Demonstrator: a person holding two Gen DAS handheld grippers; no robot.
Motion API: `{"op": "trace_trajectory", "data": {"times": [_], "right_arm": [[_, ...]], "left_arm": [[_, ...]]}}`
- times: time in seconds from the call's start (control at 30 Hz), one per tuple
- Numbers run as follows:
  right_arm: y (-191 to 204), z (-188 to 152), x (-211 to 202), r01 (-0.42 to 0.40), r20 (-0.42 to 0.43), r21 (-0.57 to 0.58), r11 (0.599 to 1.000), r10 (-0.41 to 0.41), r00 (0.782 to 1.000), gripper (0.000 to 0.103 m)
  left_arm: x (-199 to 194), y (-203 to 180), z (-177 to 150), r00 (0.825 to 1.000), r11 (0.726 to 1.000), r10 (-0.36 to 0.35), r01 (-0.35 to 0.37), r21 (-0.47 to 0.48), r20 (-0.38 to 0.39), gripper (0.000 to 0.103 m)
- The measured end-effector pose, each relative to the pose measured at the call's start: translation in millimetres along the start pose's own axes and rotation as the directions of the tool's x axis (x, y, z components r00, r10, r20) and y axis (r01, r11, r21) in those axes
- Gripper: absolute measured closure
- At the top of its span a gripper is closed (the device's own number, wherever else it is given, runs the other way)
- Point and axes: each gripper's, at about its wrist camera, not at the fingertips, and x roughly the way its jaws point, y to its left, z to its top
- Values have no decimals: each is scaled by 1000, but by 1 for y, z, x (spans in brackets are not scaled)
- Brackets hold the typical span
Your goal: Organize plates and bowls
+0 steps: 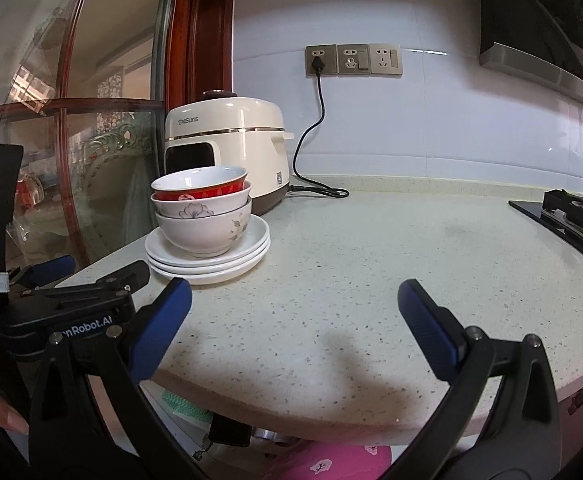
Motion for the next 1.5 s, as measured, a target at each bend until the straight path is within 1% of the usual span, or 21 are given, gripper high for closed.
{"op": "trace_trajectory", "data": {"times": [0.57, 1.5], "right_arm": [[1, -3, 0, -13, -18, 17, 1000, 14, 1000, 0], [-6, -6, 4, -38, -44, 39, 999, 40, 998, 0]], "left_arm": [[0, 1, -3, 1000, 1000, -14, 14, 7, -11, 0], [0, 1, -4, 1000, 1000, -14, 14, 5, -15, 0]]}}
